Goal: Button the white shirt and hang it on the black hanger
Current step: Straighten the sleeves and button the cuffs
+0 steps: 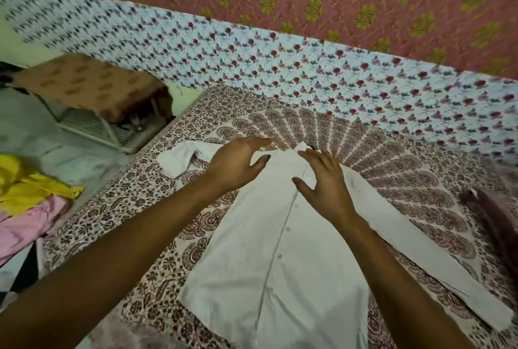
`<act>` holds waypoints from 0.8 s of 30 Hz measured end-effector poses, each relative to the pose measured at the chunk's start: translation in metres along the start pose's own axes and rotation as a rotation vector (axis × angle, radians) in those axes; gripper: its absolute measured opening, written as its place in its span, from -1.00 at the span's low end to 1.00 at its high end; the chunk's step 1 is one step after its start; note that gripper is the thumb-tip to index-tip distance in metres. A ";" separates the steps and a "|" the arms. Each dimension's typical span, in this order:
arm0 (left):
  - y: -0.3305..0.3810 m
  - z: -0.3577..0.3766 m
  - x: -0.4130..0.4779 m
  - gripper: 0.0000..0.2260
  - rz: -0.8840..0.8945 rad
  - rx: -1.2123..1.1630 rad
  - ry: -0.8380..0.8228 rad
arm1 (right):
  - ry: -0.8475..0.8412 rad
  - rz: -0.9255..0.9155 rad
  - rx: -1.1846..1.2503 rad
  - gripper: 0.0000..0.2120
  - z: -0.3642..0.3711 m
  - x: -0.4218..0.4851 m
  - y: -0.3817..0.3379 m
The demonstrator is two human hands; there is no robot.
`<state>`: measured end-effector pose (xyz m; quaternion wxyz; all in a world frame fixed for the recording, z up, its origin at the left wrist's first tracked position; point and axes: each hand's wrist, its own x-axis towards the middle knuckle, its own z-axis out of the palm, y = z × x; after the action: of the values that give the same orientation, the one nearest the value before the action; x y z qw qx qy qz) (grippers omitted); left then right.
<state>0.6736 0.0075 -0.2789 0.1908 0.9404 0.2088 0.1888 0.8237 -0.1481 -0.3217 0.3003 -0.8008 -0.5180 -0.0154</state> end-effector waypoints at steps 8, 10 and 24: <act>-0.117 0.004 0.037 -0.64 -0.087 -0.016 -0.120 | -0.027 0.083 -0.013 -0.53 0.054 0.058 -0.009; -0.151 0.010 0.049 -0.60 -0.111 -0.034 -0.156 | -0.028 0.119 -0.025 -0.55 0.077 0.070 -0.010; -0.396 0.140 0.100 -0.68 -0.078 -0.116 -0.451 | -0.222 0.591 0.196 -0.65 0.344 0.133 -0.007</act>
<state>0.6919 0.3473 -0.5449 0.2937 0.9374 0.1860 -0.0221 0.7811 0.1341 -0.5551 0.3089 -0.8806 -0.2918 0.2096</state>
